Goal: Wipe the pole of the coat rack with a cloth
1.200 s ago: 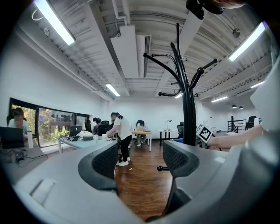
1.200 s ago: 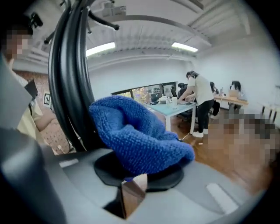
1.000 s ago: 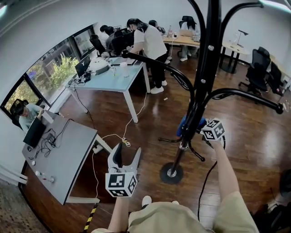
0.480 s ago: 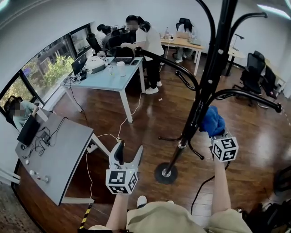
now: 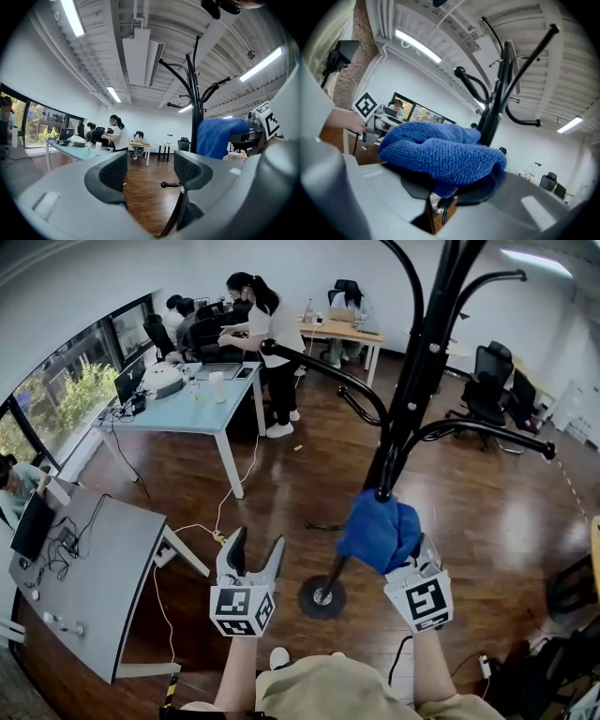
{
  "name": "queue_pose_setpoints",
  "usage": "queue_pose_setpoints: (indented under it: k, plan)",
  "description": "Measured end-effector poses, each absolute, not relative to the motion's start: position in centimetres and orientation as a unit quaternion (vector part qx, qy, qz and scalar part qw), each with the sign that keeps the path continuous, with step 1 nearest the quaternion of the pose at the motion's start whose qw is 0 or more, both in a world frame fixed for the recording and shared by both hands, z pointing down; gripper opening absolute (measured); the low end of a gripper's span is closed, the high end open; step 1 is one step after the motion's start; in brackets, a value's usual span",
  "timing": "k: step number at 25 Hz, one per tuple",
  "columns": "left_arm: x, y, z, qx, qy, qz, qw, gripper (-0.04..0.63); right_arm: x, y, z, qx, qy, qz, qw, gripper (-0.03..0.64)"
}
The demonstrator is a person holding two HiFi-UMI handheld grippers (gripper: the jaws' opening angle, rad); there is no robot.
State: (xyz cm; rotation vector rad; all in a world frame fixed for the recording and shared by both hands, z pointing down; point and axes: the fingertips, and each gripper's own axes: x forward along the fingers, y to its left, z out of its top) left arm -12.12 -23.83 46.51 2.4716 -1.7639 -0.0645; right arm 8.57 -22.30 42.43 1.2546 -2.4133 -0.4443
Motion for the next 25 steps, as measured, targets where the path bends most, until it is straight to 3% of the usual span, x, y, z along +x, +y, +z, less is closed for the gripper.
queue_pose_setpoints:
  k: [9, 14, 19, 25]
  plan:
    - [-11.9, -22.8, 45.2, 0.829, -0.556, -0.050, 0.034, 0.275, 4.6, -28.7, 36.6, 0.512, -0.800, -0.243, 0.197, 0.074]
    - [-12.1, -22.6, 45.3, 0.829, -0.555, -0.047, 0.037, 0.275, 5.6, -30.3, 35.1, 0.551, -0.786, -0.207, 0.187, 0.074]
    - [-12.1, -22.3, 45.4, 0.824, -0.564, -0.042, 0.039, 0.275, 6.9, -30.9, 41.4, 0.547, -0.785, -0.140, 0.255, 0.075]
    - [-13.7, -21.8, 46.4, 0.811, -0.582, -0.033, 0.049, 0.275, 6.8, -30.9, 54.6, 0.502, -0.764, -0.050, 0.402, 0.075]
